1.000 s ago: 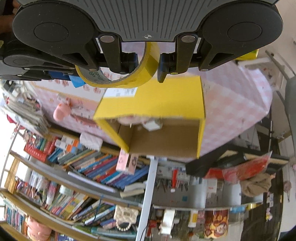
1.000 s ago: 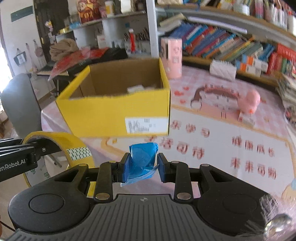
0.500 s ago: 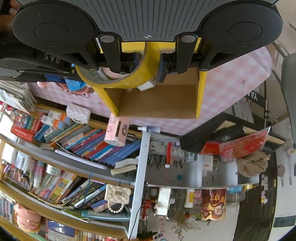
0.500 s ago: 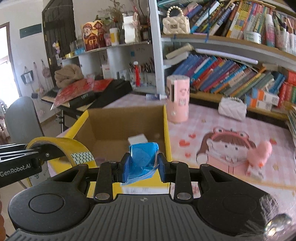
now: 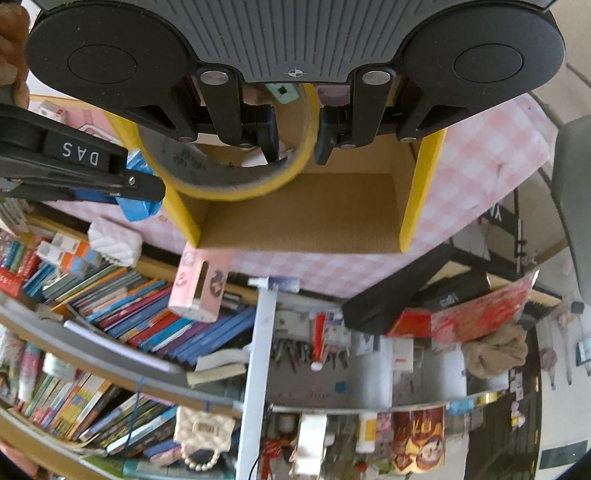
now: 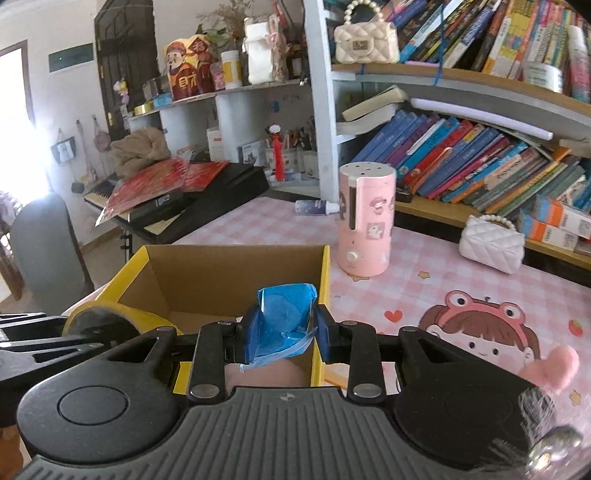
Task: Organize objects
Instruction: 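Lower the tape roll and blue item into the box and open both tools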
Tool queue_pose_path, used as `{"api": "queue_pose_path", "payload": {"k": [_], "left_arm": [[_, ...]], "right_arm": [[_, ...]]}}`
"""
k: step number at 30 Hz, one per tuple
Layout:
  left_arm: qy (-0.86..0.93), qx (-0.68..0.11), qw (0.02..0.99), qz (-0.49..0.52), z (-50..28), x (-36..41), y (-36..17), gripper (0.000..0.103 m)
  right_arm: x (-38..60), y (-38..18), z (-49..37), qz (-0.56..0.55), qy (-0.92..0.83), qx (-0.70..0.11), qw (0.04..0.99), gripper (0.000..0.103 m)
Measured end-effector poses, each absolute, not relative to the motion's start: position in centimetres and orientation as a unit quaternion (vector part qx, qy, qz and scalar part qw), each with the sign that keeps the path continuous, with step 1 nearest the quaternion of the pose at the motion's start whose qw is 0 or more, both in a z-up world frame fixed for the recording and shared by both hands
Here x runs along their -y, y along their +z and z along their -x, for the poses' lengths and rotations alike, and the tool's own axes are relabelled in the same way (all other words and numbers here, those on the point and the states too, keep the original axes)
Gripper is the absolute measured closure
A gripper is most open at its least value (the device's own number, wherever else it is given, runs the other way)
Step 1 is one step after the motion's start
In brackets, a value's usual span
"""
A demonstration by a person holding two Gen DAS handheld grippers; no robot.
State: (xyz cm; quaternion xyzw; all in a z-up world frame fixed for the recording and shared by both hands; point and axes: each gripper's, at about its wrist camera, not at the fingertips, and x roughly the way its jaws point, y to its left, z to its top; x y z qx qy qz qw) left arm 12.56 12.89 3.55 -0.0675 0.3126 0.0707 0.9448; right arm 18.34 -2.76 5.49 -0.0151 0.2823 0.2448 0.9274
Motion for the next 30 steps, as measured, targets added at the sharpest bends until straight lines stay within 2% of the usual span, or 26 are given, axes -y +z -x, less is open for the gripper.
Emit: {"api": "queue_pose_path", "payload": {"k": [21,30], "left_arm": [[0.133,-0.402,0.905,0.039,-15.9,-12.7,-1.1,0.079],[0.140,-0.412,0.900,0.039,-16.2,-12.6,-1.7,0.076]], "right_arm": [[-1.1,1.7,-21.9,0.136,0.333,-0.312,0.879,0.074],[-2.6,0.9,-22.7,0.179,0.361,-0.321,0.857,0.074]]}}
